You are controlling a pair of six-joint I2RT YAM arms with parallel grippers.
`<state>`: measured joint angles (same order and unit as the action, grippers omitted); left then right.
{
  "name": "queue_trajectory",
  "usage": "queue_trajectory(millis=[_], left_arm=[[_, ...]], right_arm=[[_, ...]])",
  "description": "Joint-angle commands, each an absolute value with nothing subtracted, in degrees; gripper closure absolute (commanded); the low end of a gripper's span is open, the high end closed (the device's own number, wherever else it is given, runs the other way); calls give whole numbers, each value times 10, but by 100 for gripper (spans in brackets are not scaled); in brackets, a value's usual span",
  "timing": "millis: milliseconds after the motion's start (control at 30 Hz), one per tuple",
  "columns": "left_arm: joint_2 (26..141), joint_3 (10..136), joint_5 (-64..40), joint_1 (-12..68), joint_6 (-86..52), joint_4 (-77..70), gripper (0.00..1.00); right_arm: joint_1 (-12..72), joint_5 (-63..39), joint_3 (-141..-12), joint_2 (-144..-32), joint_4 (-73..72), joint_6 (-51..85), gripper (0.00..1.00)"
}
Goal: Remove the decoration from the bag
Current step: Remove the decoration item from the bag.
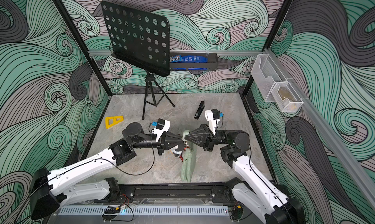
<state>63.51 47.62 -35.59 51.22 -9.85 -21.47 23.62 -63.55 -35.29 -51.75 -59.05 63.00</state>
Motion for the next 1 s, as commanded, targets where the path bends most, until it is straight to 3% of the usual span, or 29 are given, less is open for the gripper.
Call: queue_trajectory(millis=[0,500,667,967], left_arm=[[621,501,-352,515,-114,-219,95],[601,507,-313,515,-126,-197,93],[582,489,-240,514,-104,-154,92],[560,457,-17,506,-66,-53,87]], right_arm=[[240,-656,-353,-519,-619,623,100],[239,-684,-349,-541,-599,598,100],[215,-685,-346,-526,-595,601,100],[127,-692,-322,-498,-546,586,100]])
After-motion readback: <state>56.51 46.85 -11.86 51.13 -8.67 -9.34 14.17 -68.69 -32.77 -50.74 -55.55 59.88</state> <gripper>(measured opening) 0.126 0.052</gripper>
